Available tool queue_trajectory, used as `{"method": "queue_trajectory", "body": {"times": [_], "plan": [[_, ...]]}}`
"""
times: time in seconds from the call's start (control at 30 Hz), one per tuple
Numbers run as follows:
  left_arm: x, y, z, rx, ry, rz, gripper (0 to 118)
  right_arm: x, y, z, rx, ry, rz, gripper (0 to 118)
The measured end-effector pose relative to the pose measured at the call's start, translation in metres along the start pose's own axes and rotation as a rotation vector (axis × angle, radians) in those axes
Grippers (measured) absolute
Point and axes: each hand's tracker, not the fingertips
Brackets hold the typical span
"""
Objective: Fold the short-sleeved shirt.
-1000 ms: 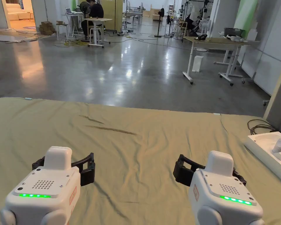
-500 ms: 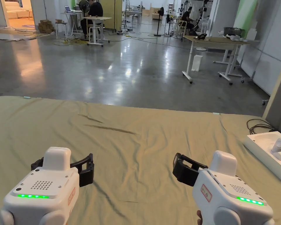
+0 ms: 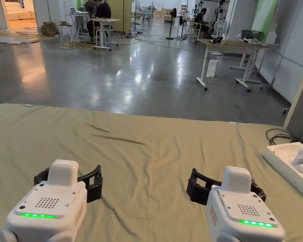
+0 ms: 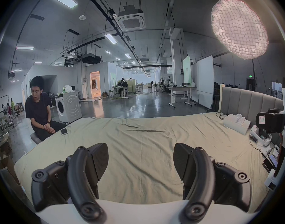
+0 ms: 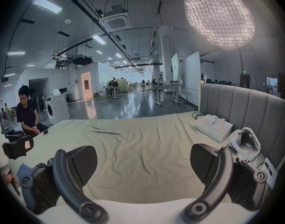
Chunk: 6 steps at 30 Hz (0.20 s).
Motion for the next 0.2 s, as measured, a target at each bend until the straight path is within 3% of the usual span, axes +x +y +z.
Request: {"method": "queue_trajectory", "body": {"times": [0.2], "plan": [[-0.0011,0.0003,0.0014,0.024,-0.002,-0.006,88,0.0015,-0.0031,-0.0020,0.010,-0.008,0.012,115]]}}
